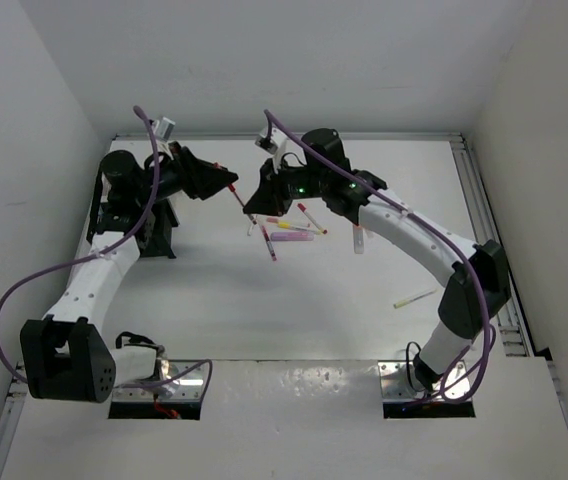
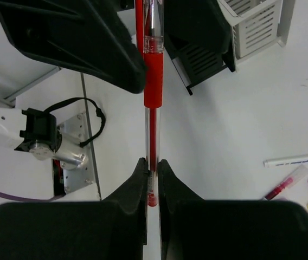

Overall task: Sort the stationery into containers
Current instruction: Pick up the pen from the center of the board, then place the pen in the storage box.

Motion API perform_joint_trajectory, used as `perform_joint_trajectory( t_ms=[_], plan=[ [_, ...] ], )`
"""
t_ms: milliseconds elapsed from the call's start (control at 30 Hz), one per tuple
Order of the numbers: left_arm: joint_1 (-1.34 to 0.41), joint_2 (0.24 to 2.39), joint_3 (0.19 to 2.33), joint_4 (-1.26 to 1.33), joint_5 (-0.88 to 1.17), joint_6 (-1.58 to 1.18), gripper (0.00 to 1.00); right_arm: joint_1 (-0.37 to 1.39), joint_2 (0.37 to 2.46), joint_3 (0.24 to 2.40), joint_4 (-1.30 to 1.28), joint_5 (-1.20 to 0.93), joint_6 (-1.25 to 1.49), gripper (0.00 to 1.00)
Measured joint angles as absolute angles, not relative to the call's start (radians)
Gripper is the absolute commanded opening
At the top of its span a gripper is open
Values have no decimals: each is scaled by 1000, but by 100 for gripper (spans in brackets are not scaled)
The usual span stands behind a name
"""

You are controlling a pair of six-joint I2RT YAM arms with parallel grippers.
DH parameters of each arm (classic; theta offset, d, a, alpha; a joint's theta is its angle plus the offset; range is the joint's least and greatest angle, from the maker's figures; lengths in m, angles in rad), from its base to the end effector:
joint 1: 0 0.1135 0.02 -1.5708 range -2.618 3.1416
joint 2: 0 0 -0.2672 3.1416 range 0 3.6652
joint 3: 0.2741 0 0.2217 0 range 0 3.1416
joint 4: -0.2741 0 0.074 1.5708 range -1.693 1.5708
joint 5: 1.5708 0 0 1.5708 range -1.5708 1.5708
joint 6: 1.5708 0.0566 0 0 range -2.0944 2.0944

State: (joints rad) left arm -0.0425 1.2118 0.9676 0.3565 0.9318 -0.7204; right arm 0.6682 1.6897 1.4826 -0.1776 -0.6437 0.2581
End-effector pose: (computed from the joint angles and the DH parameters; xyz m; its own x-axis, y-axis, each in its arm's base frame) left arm 0.2526 -0.0562 0.3824 -0.4583 -0.3743 -0.8062 0.6918 0.4192 -0.5879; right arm 0.2799 0.2642 0.3489 -0.5228 -0.1525 -0.8387 -0.8262 0.3332 0.4544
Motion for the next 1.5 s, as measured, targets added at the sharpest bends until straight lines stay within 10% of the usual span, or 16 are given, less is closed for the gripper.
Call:
perform_joint_trajectory(
  t_ms=[167, 300, 400, 700, 1133, 1333, 1500],
  plan=[
    [-52, 1238, 986, 346, 918, -723, 9, 678, 1699, 1485, -171, -646, 265, 0],
    [-33, 1240, 1006, 322, 912, -719, 0, 676, 1710, 1487, -171, -628, 276, 74],
    [65, 1240, 1025, 278, 892, -696, 0, 673, 1710, 1493, -191, -622, 276, 89],
    [441, 1215, 1197, -38, 510, -266, 0, 553, 1640, 1305, -215, -601, 241, 89],
    [486, 1287, 1041, -3, 207, -2, 1, 546, 1666, 1218, -240, -500, 138, 86],
    [486, 1322, 1003, 12, 191, 15, 41, 545, 1750, 1230, -242, -453, 131, 70],
    [486, 1325, 991, 17, 198, 15, 50, 578, 1908, 1356, -272, -356, 128, 47]
  ],
)
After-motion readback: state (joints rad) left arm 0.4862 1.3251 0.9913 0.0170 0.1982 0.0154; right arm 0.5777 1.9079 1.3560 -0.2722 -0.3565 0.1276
